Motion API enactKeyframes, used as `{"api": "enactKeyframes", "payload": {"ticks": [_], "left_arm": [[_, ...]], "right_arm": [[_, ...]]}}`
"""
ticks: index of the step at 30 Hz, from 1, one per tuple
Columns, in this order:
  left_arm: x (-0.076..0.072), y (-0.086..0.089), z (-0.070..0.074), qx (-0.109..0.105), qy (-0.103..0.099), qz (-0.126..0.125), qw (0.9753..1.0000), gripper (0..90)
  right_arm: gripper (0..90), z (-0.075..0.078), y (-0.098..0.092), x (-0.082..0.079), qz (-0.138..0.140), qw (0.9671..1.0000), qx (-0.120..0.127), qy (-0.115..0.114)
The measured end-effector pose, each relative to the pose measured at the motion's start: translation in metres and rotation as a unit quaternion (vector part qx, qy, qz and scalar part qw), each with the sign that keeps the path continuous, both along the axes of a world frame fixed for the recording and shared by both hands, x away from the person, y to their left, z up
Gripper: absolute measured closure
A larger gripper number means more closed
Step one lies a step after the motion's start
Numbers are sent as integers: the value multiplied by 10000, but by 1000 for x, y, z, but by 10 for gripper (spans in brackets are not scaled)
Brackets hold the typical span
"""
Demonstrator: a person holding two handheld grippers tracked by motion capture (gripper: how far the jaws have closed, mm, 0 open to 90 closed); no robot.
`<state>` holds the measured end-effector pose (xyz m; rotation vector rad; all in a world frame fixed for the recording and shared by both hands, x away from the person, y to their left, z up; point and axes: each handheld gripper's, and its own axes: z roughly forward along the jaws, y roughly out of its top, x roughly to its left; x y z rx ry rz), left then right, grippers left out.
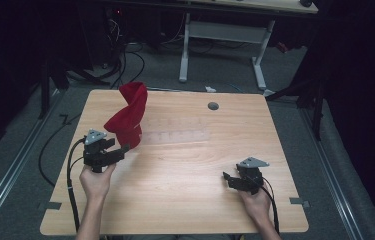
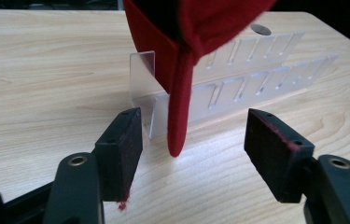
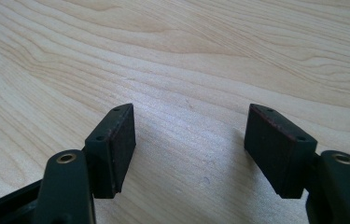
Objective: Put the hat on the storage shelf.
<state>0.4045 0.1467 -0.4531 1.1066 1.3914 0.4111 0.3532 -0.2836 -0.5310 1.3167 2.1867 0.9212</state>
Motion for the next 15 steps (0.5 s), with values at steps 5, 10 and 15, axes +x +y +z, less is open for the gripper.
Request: {"api": "enactKeyframes", "payload": {"ticks": [5,10,15], "left_arm": [[-7,3,1,-89,-14,5,10000,371],[-15,5,1,-155,-66,4,9999,370],[-19,6,-4,-170,-21,55,9998,368]], "right_arm": [[339,0,0,0,-5,10000,3,0],[339,0,0,0,-11,10000,3,7],[339,0,0,0,-13,10000,4,9]]}}
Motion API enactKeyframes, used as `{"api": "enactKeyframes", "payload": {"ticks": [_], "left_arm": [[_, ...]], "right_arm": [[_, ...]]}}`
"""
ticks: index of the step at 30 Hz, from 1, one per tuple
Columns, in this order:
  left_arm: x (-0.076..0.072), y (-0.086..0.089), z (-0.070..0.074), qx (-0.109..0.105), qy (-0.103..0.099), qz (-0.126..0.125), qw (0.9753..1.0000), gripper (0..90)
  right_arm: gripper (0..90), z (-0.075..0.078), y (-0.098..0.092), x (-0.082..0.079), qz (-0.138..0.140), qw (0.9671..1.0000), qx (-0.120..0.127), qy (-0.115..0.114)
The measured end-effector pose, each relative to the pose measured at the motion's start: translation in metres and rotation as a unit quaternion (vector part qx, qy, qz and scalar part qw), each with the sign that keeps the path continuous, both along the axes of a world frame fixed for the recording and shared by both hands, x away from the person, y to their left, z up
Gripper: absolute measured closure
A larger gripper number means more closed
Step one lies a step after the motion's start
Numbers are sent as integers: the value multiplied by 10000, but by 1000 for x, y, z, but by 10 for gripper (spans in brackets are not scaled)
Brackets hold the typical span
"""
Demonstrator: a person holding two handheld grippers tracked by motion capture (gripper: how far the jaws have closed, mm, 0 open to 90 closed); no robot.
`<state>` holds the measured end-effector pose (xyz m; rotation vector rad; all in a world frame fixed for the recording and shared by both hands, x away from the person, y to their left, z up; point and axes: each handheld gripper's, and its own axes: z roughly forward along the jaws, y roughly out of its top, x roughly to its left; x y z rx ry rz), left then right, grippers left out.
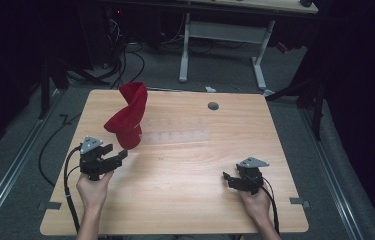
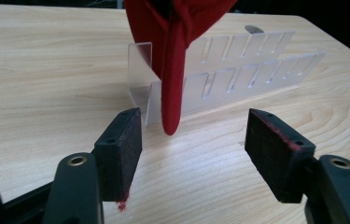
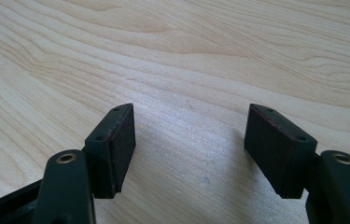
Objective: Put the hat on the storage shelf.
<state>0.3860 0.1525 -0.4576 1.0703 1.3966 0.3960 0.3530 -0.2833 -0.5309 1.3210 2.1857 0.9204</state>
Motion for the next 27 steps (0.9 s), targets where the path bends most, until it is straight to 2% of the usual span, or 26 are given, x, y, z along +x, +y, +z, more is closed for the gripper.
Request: {"api": "enactKeyframes", "payload": {"ticks": [12,27], "left_arm": [[-14,-3,-8,-63,33,-77,9999,366],[-28,-18,-8,-63,-7,-295,9995,345]], "right_arm": [[339,0,0,0,11,10000,-8,-9],[339,0,0,0,-4,10000,-1,-3]]}}
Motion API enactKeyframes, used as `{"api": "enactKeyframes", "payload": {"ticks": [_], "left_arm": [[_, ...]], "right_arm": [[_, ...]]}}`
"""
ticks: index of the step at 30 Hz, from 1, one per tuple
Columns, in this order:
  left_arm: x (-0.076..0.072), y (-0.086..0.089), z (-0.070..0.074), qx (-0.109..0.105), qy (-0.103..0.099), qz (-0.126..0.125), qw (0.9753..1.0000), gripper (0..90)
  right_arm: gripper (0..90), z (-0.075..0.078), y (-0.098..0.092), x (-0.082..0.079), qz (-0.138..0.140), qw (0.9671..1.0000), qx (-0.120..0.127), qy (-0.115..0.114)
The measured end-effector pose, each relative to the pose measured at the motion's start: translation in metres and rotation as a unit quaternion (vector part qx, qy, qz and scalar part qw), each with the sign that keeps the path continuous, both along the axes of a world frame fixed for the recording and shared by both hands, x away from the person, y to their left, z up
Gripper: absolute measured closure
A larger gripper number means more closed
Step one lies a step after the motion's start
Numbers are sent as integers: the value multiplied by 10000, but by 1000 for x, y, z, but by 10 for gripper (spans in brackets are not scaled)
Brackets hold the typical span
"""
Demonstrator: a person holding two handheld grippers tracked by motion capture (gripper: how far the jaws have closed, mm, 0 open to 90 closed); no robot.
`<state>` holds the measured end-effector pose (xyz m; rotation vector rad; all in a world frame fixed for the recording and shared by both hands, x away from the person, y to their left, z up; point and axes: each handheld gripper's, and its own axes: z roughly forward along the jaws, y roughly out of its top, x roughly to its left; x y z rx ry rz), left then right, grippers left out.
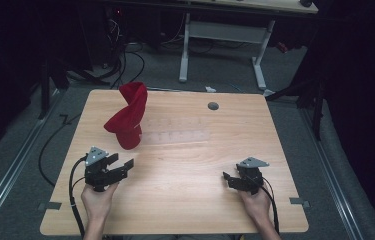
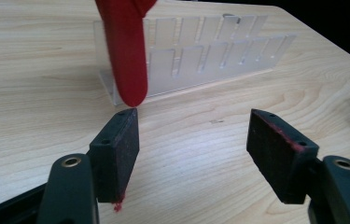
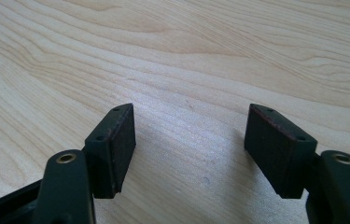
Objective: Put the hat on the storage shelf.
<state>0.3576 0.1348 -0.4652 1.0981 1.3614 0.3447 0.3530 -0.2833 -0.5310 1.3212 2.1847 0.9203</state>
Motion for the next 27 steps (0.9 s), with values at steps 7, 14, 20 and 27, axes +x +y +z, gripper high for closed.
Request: {"api": "enactKeyframes", "payload": {"ticks": [7,14,20,27], "left_arm": [[-4,-9,-1,3,-16,-107,9999,338],[-8,-17,-4,-14,-21,-187,9998,338],[-10,-25,-5,-24,-28,-293,9996,335],[-12,-37,-8,-7,-23,-428,9991,332]], "right_arm": [[339,0,0,0,-1,10000,-1,-2],[339,0,0,0,5,10000,-6,-9],[339,0,0,0,9,10000,-8,-9],[339,0,0,0,2,10000,-6,-8]]}}
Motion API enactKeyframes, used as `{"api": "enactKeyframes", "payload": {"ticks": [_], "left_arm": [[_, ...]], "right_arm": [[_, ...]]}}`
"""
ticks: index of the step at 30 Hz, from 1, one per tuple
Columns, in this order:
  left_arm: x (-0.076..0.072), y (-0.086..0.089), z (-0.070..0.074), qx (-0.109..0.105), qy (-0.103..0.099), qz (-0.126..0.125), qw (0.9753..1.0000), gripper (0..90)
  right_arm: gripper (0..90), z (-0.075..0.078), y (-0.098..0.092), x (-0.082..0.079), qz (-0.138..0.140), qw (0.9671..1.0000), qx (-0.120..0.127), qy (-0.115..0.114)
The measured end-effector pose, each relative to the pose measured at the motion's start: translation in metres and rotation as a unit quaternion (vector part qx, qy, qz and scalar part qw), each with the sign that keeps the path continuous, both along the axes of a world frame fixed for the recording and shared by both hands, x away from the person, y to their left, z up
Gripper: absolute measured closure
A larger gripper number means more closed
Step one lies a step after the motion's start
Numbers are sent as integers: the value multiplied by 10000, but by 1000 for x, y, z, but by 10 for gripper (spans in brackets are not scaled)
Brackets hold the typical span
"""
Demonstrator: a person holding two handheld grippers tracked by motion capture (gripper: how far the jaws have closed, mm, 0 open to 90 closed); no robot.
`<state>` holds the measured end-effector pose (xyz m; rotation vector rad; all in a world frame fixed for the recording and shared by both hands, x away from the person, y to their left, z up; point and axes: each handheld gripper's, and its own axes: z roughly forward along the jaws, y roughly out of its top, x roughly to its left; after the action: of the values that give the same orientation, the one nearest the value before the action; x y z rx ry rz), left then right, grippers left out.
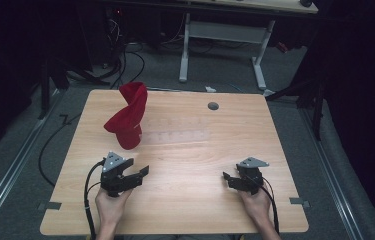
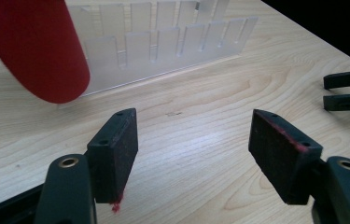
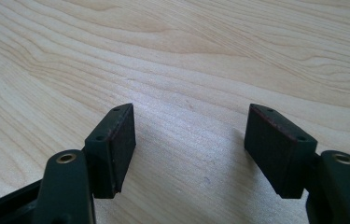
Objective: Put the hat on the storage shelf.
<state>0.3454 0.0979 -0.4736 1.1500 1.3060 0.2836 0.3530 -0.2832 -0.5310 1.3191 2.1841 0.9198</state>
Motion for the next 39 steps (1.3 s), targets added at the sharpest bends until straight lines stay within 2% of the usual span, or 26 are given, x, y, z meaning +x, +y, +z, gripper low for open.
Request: {"api": "enactKeyframes", "payload": {"ticks": [12,18,22,25,39], "left_arm": [[-2,-15,-9,39,73,-171,9998,329],[1,-20,-15,80,95,-156,9998,329],[4,-22,-20,3,146,-137,9998,331],[5,-27,-26,133,171,-141,9997,332],[13,-39,-43,452,242,-172,9985,333]], "right_arm": [[339,0,0,0,-5,10000,1,5],[339,0,1,-1,-9,10000,4,11],[339,0,1,-1,-10,10000,4,11],[339,0,1,-1,-10,10000,4,10],[339,0,1,-1,-10,10000,3,10]]}}
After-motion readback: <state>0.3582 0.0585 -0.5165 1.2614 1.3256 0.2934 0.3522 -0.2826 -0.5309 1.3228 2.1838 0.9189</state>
